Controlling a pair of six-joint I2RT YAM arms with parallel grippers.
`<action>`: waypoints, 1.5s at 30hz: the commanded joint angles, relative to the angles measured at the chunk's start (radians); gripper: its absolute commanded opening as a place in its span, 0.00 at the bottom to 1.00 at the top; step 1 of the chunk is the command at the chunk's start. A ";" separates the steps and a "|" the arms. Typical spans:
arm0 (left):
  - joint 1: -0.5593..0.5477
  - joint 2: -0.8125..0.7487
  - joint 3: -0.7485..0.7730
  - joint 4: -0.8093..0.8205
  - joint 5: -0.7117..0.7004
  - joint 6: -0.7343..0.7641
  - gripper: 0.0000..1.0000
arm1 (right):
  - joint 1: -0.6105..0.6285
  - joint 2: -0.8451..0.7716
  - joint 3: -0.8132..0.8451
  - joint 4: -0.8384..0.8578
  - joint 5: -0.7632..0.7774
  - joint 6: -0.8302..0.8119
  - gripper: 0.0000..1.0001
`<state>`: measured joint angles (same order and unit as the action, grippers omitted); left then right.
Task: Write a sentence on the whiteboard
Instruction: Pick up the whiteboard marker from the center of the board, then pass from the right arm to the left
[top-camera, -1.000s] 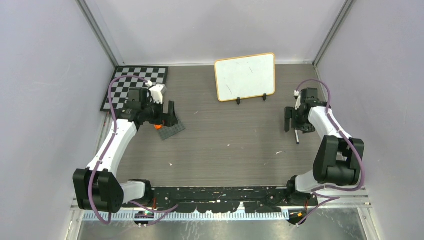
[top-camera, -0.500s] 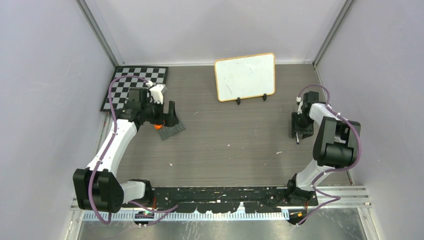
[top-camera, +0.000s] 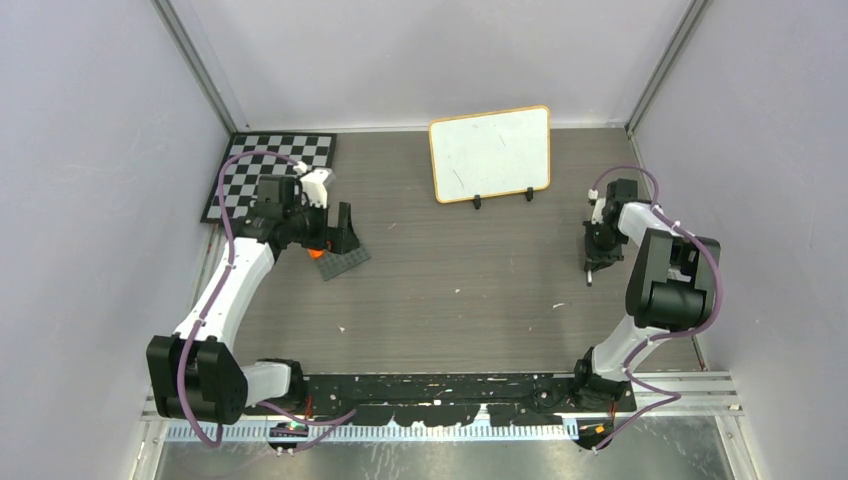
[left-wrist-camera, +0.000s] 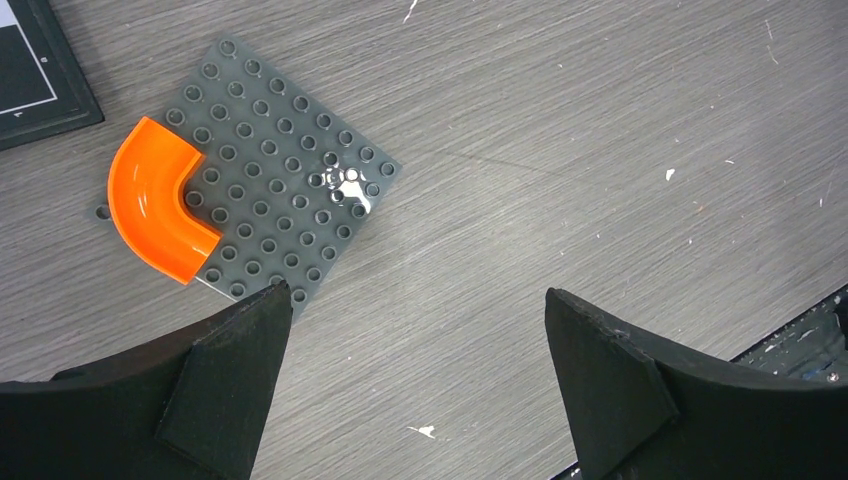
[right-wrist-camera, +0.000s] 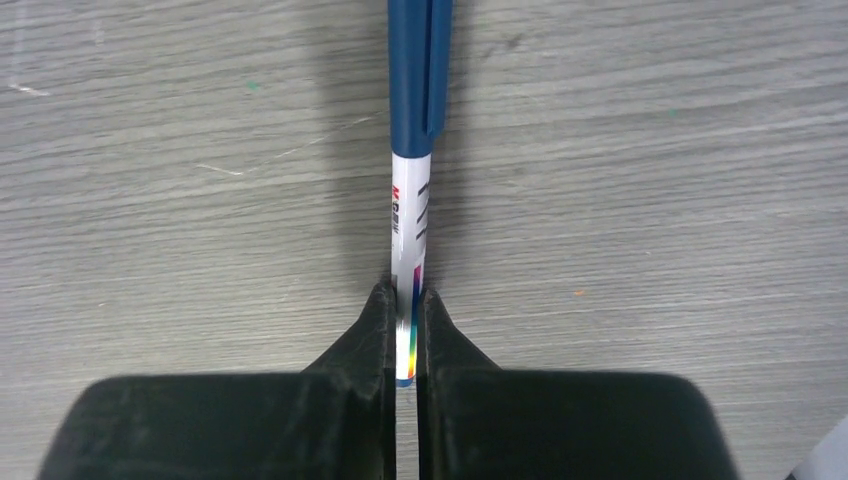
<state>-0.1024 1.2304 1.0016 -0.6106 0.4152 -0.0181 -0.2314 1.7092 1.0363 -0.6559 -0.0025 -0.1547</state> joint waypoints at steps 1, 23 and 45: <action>0.004 0.000 0.025 0.020 0.041 0.008 1.00 | 0.042 -0.072 0.042 -0.035 -0.090 -0.008 0.00; -0.018 0.185 0.203 -0.031 0.733 -0.252 0.84 | 0.859 -0.305 0.357 -0.349 -0.357 -0.117 0.00; -0.311 0.257 0.041 0.203 0.791 -0.424 0.40 | 1.090 -0.207 0.450 -0.387 -0.344 -0.142 0.00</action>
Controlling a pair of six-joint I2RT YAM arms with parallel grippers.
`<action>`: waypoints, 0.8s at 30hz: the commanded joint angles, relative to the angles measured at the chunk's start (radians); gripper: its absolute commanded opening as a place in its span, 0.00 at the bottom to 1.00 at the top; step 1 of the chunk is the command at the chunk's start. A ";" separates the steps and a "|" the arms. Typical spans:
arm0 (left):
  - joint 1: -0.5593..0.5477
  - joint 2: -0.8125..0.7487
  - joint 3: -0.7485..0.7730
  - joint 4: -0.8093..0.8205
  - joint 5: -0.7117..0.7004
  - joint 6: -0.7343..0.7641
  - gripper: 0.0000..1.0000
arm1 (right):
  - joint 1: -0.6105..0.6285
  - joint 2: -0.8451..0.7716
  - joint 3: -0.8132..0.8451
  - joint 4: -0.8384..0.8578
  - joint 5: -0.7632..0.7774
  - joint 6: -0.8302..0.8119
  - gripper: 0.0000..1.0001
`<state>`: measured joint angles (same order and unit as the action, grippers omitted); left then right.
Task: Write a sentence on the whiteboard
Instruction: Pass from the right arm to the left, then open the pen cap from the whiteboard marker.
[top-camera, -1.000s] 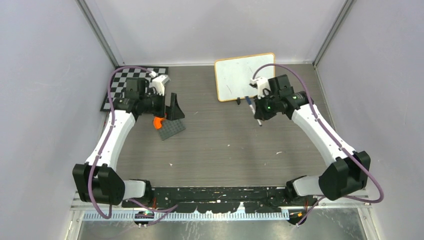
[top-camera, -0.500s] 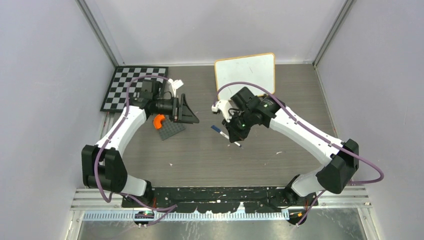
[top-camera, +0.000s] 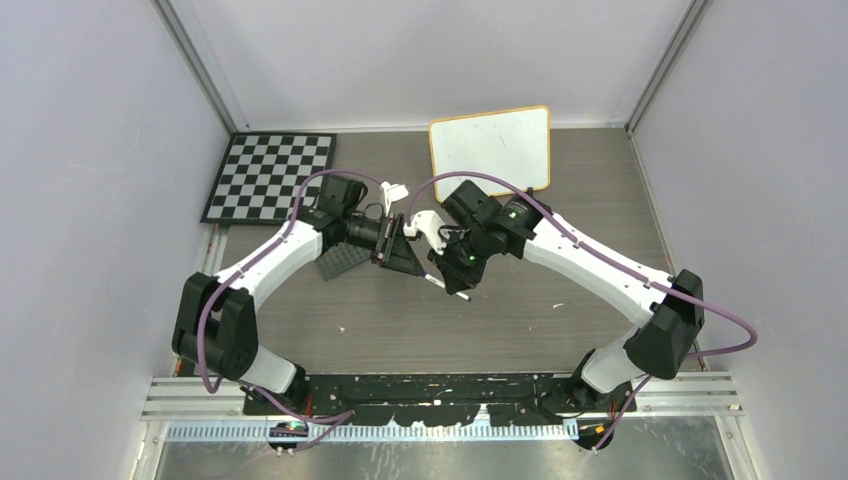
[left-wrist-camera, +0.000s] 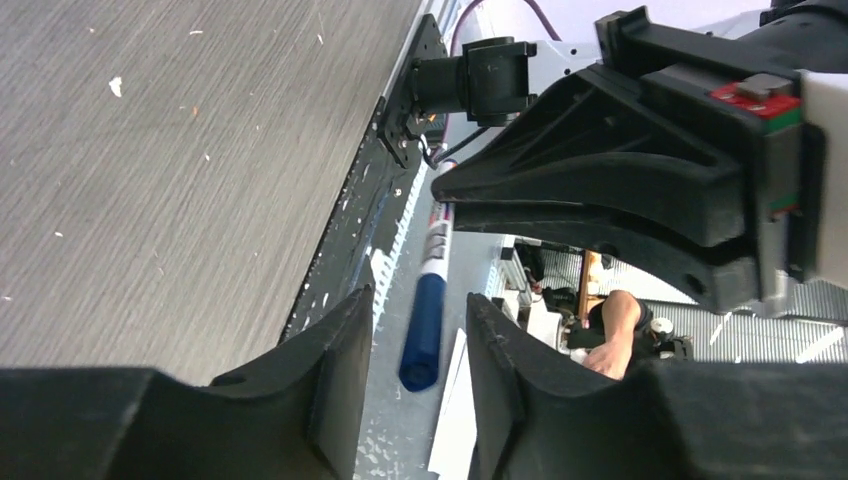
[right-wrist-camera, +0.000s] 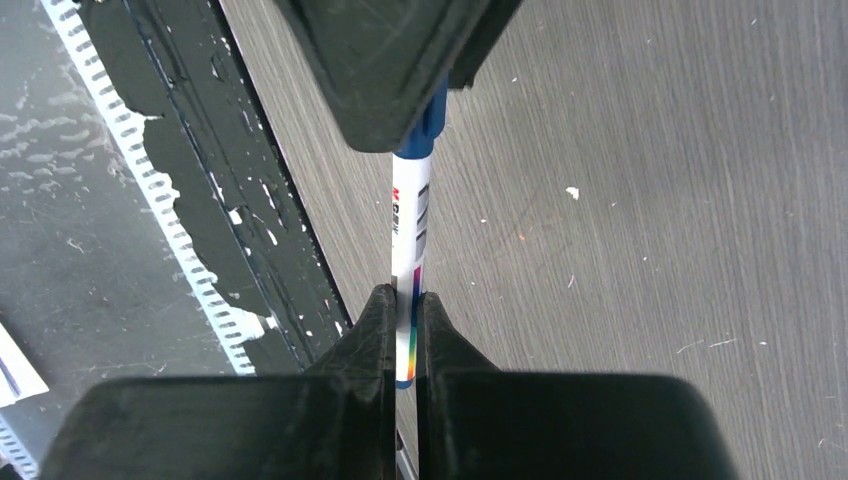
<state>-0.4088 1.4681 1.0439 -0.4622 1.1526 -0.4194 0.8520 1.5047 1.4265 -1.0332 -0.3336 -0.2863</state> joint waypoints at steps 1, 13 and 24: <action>-0.007 0.023 -0.003 0.057 0.061 -0.024 0.36 | 0.007 -0.004 0.060 -0.010 -0.010 -0.013 0.00; 0.078 -0.015 -0.055 0.257 0.118 -0.164 0.00 | -0.193 -0.041 0.112 0.010 -0.207 0.083 0.51; 0.202 -0.156 -0.149 0.753 0.090 -0.530 0.00 | -0.370 -0.129 0.050 0.351 -0.369 0.487 0.86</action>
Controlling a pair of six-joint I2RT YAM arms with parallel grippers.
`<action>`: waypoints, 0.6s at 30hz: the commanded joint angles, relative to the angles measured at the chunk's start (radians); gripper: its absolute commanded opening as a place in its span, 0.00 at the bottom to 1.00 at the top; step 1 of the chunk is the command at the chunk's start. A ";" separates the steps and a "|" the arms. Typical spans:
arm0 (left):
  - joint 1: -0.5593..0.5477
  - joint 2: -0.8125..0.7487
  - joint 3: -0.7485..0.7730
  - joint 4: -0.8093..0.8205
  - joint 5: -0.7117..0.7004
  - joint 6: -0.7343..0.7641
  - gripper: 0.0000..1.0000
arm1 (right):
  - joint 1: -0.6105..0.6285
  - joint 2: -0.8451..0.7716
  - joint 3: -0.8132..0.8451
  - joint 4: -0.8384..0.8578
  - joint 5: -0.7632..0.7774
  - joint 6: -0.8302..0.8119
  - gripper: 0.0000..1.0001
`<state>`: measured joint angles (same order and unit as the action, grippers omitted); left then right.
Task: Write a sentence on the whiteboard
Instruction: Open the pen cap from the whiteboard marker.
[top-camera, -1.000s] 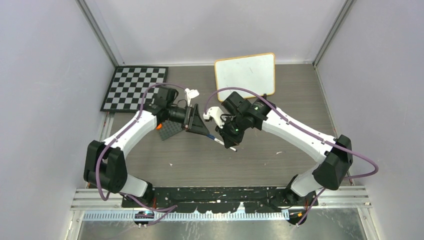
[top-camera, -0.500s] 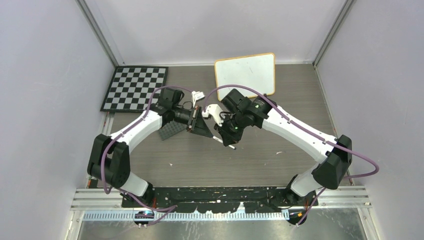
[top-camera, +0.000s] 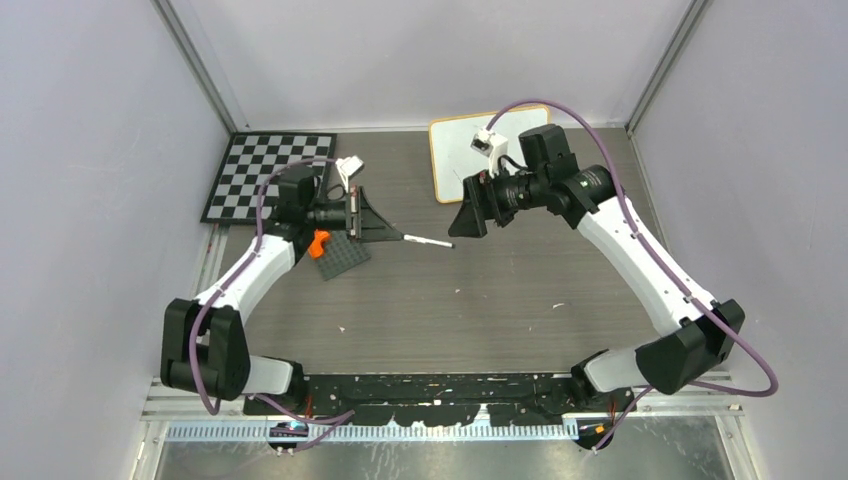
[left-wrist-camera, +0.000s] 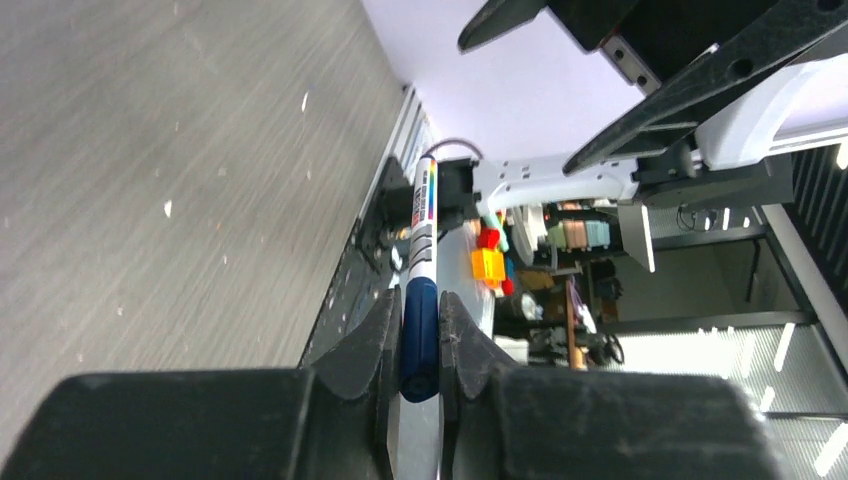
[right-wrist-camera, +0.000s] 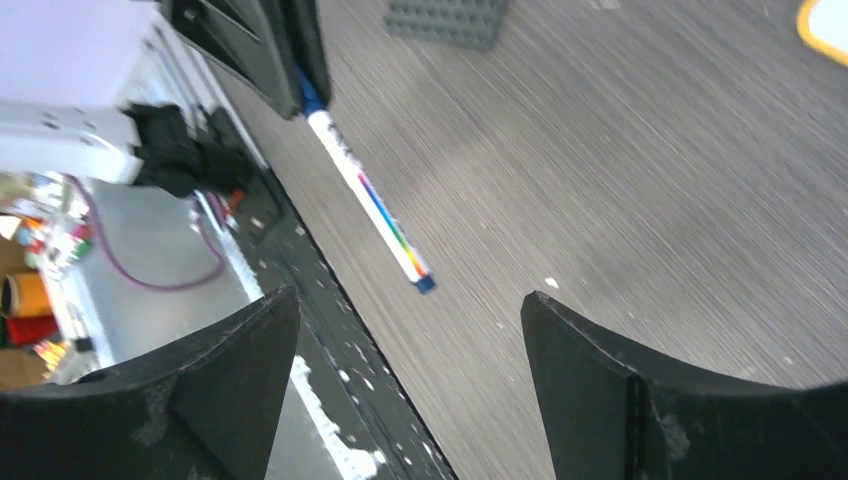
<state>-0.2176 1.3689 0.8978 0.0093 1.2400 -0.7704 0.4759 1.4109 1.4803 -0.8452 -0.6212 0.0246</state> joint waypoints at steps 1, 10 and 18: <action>0.011 -0.060 -0.004 0.310 -0.007 -0.208 0.00 | 0.006 -0.035 -0.018 0.194 -0.099 0.210 0.86; 0.008 -0.067 -0.099 0.799 -0.123 -0.562 0.00 | 0.006 -0.014 -0.115 0.487 -0.217 0.544 0.84; -0.003 -0.067 -0.128 0.826 -0.183 -0.572 0.00 | 0.006 0.020 -0.229 0.892 -0.330 0.906 0.69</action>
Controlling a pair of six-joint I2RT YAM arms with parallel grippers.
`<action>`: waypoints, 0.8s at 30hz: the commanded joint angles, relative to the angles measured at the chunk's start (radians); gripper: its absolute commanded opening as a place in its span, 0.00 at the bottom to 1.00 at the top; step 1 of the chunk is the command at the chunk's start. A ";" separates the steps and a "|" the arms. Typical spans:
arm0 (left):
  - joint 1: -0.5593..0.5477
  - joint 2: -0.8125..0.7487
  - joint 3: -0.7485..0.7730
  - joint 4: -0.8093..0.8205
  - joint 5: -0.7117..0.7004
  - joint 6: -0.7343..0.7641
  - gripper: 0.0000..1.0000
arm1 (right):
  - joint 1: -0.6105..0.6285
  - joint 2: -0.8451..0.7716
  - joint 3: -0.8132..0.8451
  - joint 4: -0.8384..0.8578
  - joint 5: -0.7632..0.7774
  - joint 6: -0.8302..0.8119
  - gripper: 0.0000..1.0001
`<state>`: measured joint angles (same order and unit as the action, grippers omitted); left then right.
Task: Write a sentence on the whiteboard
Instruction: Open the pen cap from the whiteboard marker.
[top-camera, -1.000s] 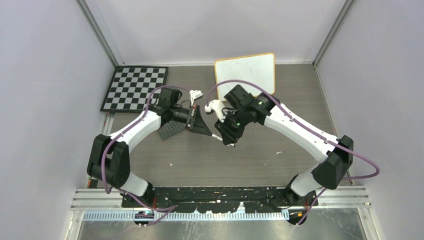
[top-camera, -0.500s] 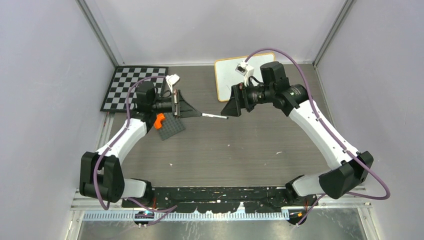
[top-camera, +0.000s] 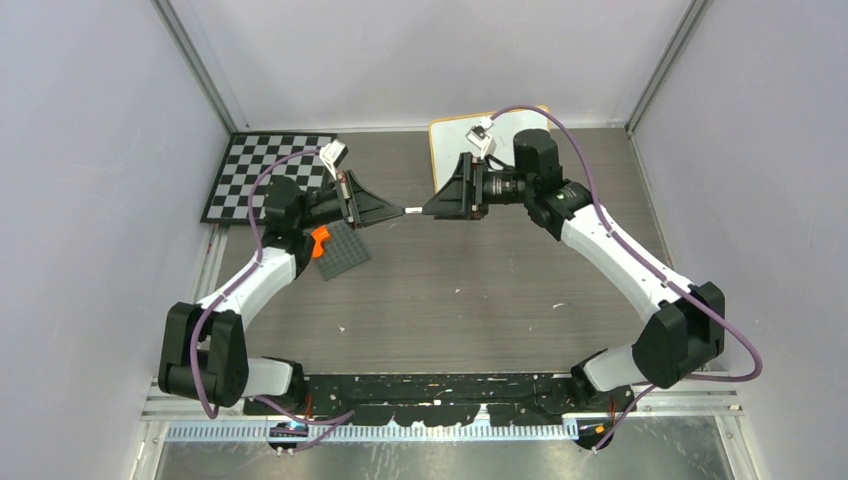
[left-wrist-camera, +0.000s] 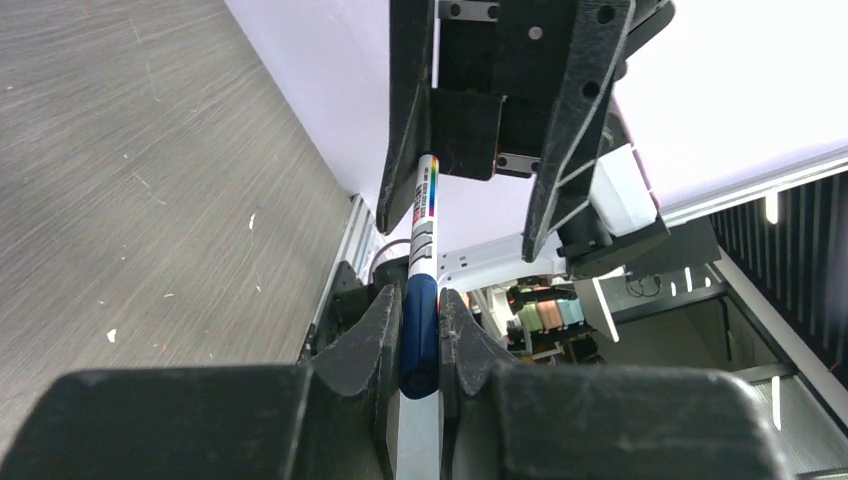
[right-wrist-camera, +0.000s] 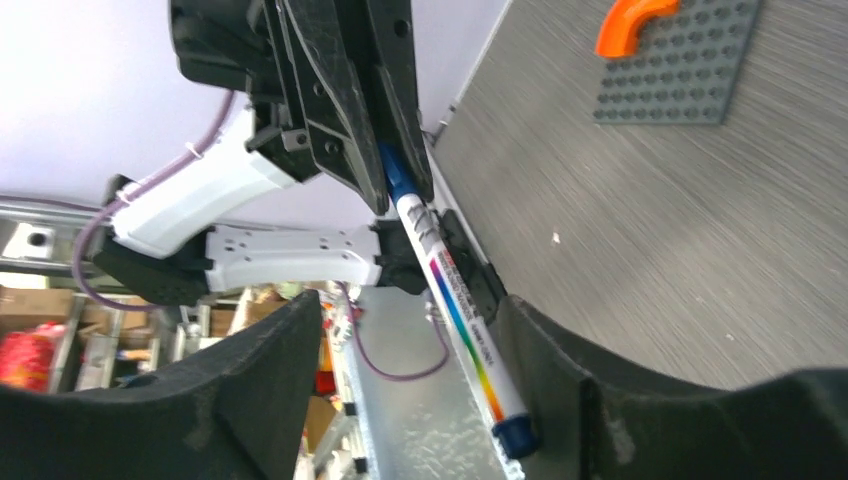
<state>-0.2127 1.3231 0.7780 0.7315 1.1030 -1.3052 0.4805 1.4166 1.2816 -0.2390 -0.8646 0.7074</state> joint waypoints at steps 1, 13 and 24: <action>-0.009 -0.023 -0.009 0.108 -0.051 -0.039 0.00 | 0.002 0.018 -0.039 0.320 -0.092 0.250 0.66; -0.040 -0.019 -0.015 0.108 -0.073 -0.039 0.00 | 0.016 0.043 -0.029 0.330 -0.037 0.280 0.45; -0.071 -0.007 -0.010 0.108 -0.069 -0.034 0.00 | 0.041 0.058 -0.004 0.302 -0.044 0.241 0.36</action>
<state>-0.2516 1.3216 0.7677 0.8116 1.0420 -1.3544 0.4934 1.4754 1.2263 0.0139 -0.8883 0.9554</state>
